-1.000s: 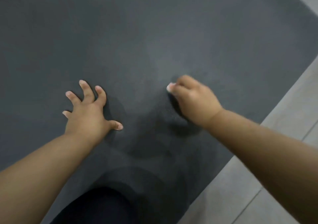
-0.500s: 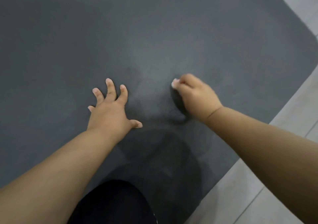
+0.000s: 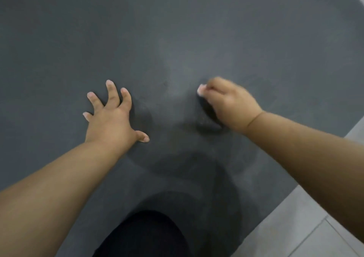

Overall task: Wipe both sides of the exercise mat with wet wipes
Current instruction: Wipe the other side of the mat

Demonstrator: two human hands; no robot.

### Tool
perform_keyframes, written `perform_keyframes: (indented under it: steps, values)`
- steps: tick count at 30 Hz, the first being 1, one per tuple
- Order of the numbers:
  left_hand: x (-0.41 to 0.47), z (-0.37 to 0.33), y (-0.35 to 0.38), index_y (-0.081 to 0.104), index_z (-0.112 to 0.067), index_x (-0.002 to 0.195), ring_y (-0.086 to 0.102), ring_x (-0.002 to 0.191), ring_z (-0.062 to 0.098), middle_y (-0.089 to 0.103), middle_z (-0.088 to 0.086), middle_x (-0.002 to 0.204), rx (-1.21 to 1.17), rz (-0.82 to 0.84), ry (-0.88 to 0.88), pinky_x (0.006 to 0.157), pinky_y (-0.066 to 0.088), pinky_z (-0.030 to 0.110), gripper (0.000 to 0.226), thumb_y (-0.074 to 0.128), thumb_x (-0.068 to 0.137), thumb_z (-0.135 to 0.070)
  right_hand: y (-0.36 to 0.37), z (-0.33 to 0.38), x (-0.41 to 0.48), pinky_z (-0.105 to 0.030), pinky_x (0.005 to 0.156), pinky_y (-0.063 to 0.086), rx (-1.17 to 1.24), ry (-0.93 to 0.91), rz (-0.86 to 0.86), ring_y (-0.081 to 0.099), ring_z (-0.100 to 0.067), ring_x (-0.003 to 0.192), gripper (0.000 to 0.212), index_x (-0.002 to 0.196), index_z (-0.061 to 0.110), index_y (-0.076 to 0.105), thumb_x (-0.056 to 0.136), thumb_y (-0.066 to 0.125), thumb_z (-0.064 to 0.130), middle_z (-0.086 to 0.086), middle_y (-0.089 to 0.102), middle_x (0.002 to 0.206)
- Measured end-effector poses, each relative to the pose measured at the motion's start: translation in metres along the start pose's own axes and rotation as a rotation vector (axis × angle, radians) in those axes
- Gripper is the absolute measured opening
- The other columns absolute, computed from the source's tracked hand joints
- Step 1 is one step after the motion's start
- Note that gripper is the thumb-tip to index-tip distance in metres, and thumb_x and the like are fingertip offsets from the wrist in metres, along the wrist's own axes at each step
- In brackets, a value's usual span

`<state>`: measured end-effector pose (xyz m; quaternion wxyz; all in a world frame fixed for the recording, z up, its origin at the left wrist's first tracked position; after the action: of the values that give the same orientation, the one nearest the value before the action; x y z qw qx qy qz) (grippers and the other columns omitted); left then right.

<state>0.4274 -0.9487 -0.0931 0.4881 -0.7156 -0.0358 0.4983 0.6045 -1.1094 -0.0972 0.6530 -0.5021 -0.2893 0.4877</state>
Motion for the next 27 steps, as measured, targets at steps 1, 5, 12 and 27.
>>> perform_keyframes:
  steps: [1, 5, 12, 27]
  values:
    - [0.000, 0.000, 0.000, -0.004, -0.021, 0.150, -0.010, 0.140, 0.044, -0.023, 0.001, 0.154, 0.003, 0.004, -0.001, 0.109, 0.019, 0.059, 0.121, 0.076, 0.065, -0.055, -0.005, -0.019, 0.011, -0.032, 0.064, 0.041, -0.059, 0.137, -0.081, 0.056, -0.034, 0.079, 0.023, 0.096, 0.004, 0.064, 0.091, 0.043, 0.012, -0.017, 0.057, 0.092]
    - [-0.001, 0.000, 0.002, -0.008, -0.020, 0.149, -0.013, 0.139, 0.045, -0.027, 0.002, 0.153, -0.004, 0.019, 0.015, 0.110, 0.018, 0.059, 0.120, 0.073, 0.068, -0.056, -0.005, -0.027, 0.032, -0.030, 0.061, 0.029, 0.002, 0.583, -0.323, 0.051, -0.034, 0.074, 0.020, 0.082, 0.000, 0.061, 0.090, 0.046, 0.010, -0.021, 0.052, 0.090]
    - [0.002, 0.003, 0.003, -0.011, -0.019, 0.149, -0.019, 0.138, 0.046, -0.032, 0.004, 0.151, -0.019, 0.046, 0.036, 0.110, 0.013, 0.060, 0.116, 0.069, 0.073, -0.056, 0.011, 0.045, 0.035, -0.036, 0.049, 0.049, 0.115, -0.165, -0.037, 0.057, -0.033, 0.066, 0.021, 0.087, 0.003, 0.064, 0.092, 0.049, 0.017, -0.014, 0.057, 0.079]
    - [0.002, 0.001, 0.001, -0.010, -0.020, 0.149, -0.022, 0.137, 0.046, -0.033, 0.003, 0.150, -0.059, 0.092, 0.019, 0.110, 0.011, 0.063, 0.115, 0.071, 0.073, -0.051, 0.025, 0.073, 0.073, -0.029, 0.042, 0.045, 0.196, -0.161, -0.090, 0.058, -0.031, 0.060, 0.034, 0.090, 0.000, 0.068, 0.082, 0.038, 0.014, -0.015, 0.060, 0.078]
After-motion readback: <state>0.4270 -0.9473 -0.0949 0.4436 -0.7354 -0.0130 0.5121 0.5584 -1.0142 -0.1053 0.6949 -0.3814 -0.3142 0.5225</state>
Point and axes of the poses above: each hand's wrist, its own x-axis towards the middle knuckle, its own y-axis out of the palm, z = x × y, the point moved 2 cm from there along x, towards the middle knuckle
